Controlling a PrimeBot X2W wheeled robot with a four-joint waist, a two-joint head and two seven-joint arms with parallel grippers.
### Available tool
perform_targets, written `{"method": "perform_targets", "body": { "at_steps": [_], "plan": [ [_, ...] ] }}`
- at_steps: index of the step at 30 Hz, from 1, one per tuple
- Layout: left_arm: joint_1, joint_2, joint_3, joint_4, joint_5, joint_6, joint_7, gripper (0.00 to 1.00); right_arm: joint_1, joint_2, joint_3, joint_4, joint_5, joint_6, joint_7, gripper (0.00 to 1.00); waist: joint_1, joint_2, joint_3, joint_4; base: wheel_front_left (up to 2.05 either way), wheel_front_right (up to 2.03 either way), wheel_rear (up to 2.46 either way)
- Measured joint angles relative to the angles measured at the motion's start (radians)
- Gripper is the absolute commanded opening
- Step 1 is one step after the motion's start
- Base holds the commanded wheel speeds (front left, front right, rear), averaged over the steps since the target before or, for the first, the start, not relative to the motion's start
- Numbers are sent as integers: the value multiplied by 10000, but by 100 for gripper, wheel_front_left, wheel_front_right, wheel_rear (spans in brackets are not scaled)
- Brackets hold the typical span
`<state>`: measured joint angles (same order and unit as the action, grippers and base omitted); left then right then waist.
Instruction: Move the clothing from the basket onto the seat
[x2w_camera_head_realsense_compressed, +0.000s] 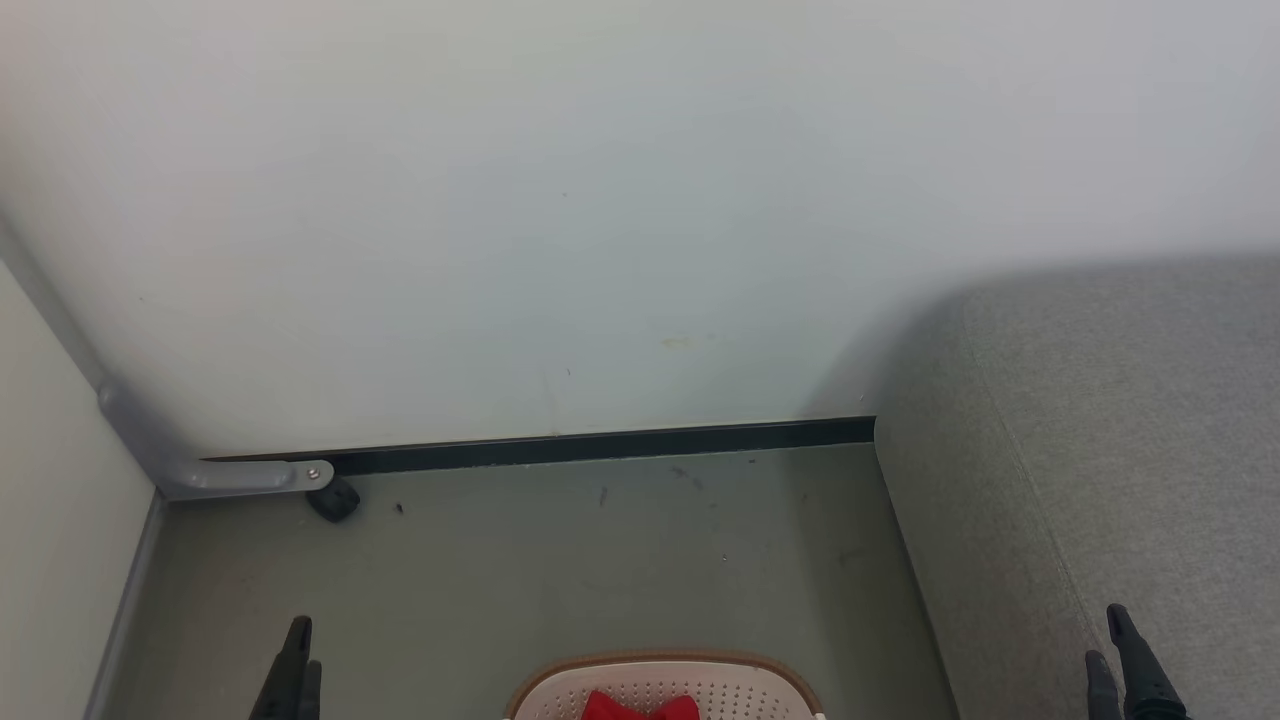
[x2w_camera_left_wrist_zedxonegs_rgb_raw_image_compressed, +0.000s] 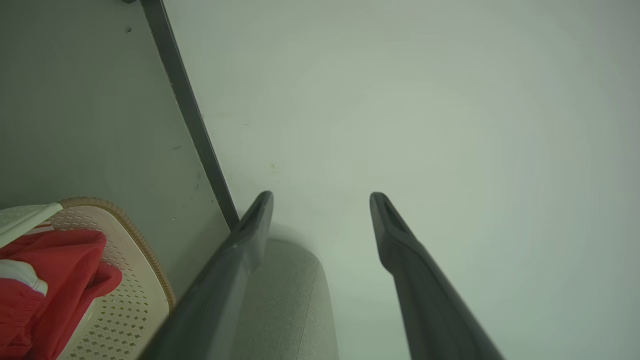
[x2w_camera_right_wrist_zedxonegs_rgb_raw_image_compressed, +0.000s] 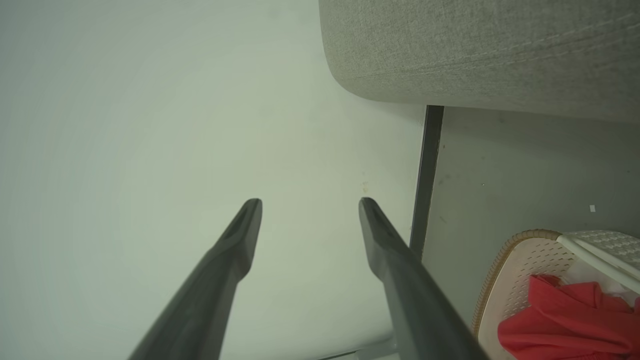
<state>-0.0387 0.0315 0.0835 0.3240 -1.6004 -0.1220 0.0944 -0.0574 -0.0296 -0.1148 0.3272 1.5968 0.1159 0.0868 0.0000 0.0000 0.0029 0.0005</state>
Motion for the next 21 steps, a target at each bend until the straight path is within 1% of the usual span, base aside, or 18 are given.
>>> {"method": "perform_targets", "body": {
  "at_steps": [12,21],
  "plan": [
    [-50,13,-127,-190,94,0,-378,100,-161,-10,288,-196,-84,0,-412,100,0,0,26,-1,0,0,0],
    [-160,174,-380,-407,721,0,-780,100,-368,-190,786,-293,-848,0,-757,100,0,0,44,-5,0,0,0]
  ]
}}
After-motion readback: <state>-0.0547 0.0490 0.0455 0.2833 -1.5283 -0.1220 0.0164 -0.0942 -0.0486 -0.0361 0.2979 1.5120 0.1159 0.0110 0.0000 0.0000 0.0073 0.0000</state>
